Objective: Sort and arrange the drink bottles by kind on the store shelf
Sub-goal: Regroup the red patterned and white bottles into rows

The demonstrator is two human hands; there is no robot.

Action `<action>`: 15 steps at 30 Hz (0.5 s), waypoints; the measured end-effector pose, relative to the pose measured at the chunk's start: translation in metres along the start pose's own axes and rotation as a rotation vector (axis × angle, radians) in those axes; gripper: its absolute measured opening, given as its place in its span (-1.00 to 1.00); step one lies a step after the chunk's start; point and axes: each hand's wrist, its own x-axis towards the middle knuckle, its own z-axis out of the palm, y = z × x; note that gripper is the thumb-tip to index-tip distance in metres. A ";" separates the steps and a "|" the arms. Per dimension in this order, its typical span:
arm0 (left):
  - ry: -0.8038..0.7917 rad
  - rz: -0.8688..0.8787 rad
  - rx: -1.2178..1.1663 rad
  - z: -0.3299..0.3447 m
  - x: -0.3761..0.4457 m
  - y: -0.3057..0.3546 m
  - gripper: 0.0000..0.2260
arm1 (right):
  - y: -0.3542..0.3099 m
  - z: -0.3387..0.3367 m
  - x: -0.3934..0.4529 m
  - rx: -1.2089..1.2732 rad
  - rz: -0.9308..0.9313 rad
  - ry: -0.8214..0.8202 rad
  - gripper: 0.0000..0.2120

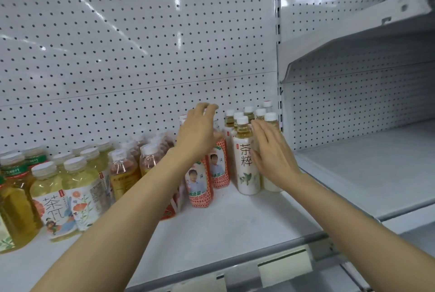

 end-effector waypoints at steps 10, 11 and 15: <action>-0.054 0.105 -0.069 0.058 0.035 0.091 -0.42 | 0.098 -0.019 -0.004 0.082 -0.056 0.060 -0.50; -0.038 0.103 -0.045 0.063 0.037 0.093 -0.43 | 0.106 -0.017 -0.003 0.089 -0.041 0.051 -0.50; 0.014 0.076 0.045 0.079 0.038 0.095 -0.43 | 0.130 -0.003 0.000 0.155 0.061 -0.062 -0.48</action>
